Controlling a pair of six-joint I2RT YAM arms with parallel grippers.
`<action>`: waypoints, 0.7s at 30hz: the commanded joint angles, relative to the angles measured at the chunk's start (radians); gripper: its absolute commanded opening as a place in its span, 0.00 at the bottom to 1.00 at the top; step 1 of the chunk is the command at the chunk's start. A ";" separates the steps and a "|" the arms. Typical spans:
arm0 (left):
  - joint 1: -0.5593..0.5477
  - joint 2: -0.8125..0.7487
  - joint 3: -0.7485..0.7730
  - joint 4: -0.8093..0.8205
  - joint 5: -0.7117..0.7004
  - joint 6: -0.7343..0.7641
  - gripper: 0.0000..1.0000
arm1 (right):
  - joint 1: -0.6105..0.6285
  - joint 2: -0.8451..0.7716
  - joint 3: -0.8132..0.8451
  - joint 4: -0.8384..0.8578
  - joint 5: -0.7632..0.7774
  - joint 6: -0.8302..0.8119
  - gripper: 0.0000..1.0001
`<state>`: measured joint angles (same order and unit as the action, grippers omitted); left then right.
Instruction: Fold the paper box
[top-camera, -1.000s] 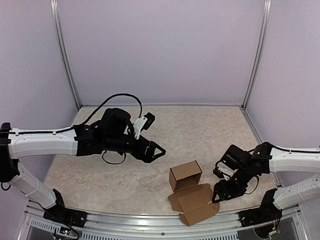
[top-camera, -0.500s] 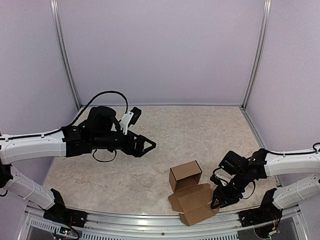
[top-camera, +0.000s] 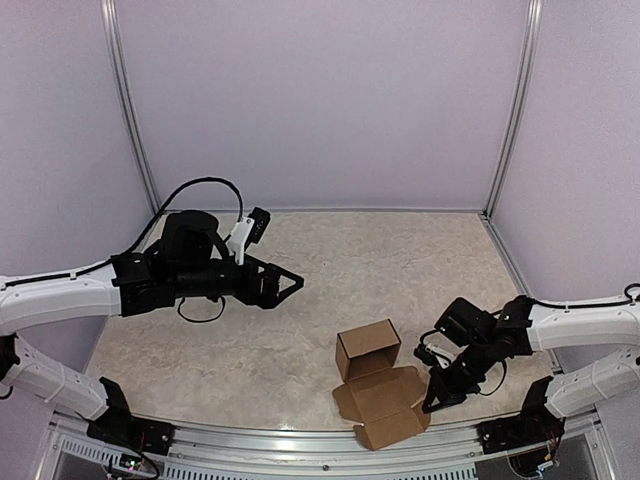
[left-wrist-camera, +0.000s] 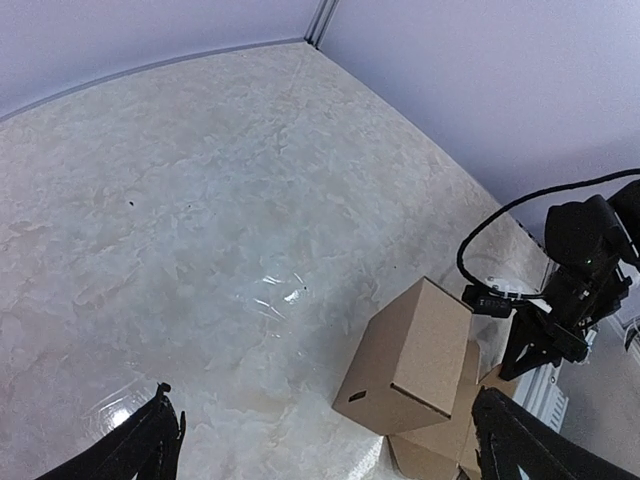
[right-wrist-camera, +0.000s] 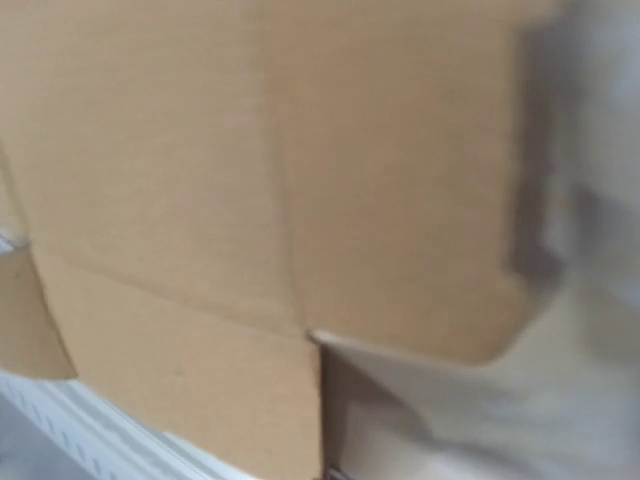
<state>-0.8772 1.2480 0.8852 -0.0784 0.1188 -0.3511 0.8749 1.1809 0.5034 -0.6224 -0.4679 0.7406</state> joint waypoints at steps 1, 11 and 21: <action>0.013 -0.034 -0.014 -0.007 -0.027 0.002 0.99 | 0.003 0.013 0.077 -0.036 0.045 -0.055 0.00; 0.020 -0.106 -0.017 -0.068 -0.070 0.019 0.99 | 0.034 0.118 0.388 -0.178 0.219 -0.255 0.00; 0.024 -0.221 -0.034 -0.126 -0.115 0.030 0.99 | 0.137 0.330 0.814 -0.488 0.604 -0.500 0.00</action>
<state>-0.8623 1.0668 0.8730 -0.1616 0.0277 -0.3344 0.9752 1.4605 1.1934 -0.9436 -0.0731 0.3744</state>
